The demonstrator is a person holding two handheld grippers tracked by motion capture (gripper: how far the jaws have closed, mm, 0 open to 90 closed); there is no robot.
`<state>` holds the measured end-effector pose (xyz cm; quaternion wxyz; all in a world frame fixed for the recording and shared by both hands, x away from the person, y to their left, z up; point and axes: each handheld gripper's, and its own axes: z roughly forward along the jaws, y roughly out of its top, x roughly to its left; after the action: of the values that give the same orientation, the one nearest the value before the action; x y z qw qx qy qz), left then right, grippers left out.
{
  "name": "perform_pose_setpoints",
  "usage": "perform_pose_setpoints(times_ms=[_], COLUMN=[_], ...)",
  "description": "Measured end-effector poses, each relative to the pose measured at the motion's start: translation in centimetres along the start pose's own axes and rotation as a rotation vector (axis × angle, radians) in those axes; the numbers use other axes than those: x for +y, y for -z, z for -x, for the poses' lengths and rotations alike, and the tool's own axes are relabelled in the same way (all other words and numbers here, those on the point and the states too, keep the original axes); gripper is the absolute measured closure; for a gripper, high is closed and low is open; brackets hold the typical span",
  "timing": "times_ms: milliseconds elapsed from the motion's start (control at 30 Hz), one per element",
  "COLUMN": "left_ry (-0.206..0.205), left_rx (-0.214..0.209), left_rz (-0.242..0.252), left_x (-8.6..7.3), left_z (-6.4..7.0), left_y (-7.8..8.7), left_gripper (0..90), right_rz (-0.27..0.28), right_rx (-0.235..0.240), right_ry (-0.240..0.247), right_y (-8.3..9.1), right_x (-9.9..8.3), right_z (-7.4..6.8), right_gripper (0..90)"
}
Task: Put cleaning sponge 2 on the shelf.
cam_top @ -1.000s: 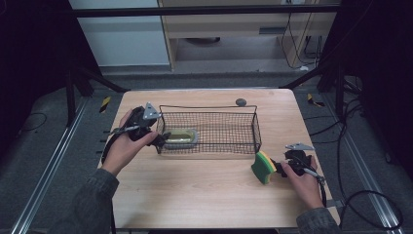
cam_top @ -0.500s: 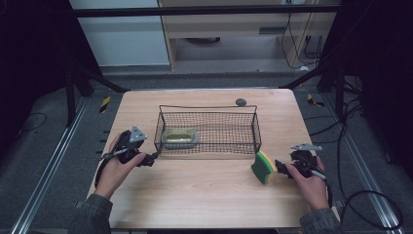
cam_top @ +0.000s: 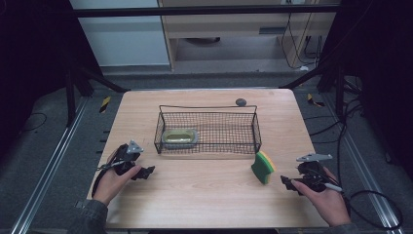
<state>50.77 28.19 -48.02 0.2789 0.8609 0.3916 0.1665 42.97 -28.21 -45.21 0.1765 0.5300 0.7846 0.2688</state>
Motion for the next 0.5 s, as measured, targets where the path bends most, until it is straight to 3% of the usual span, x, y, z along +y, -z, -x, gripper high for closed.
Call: perform_pose_setpoints(times_ms=[200,333,500], left_ry=[0.041,0.050,0.064], left_rx=[-0.022,0.007,-0.007], left_rz=[-0.007,0.013,0.029], left_x=[-0.7,-0.7,-1.1], left_z=[0.2,0.0,-0.2], left_y=[-1.6,-1.5,-1.7], left_gripper=[2.9,4.0,1.1], right_rz=[-0.032,-0.040,-0.069], right_rx=[0.027,0.035,0.046], right_ry=[0.051,0.077,0.096], right_y=[1.7,2.1,2.7], right_x=[1.2,2.3,4.0], right_z=[-1.9,-3.0,-3.8], right_gripper=[18.4,17.8,13.8])
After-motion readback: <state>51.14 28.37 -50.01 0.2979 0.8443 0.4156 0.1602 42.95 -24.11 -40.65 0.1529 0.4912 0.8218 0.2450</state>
